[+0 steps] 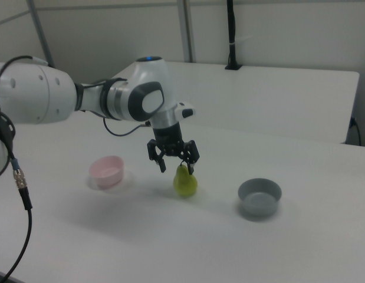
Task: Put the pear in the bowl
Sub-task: 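Move the open gripper down over the green pear, then close the gripper around the green pear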
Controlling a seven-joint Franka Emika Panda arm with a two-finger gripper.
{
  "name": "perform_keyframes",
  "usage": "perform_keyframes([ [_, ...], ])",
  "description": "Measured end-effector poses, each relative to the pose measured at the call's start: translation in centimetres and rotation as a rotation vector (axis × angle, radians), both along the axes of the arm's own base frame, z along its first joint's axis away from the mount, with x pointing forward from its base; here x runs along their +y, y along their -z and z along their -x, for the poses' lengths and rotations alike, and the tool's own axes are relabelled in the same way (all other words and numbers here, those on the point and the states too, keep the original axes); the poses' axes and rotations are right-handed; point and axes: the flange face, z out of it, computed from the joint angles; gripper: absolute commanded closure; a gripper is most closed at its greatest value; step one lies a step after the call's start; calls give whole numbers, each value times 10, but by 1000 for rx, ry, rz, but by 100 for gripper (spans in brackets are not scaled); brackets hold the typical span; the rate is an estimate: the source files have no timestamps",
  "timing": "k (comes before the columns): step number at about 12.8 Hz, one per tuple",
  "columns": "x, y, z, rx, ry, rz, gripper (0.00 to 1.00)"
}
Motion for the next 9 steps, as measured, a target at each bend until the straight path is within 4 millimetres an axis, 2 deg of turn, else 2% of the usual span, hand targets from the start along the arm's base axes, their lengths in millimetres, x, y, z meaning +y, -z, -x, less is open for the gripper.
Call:
perform_keyframes([
  [2,0,28,-6,0,-6,1,0],
  [3,-1,36,-8,-1,-7,2,0],
  [4,-4,41,-9,-5,-6,3,5],
  [7,-8,48,-9,-6,-3,5,32],
  [9,-9,48,-9,-6,-8,13,43],
])
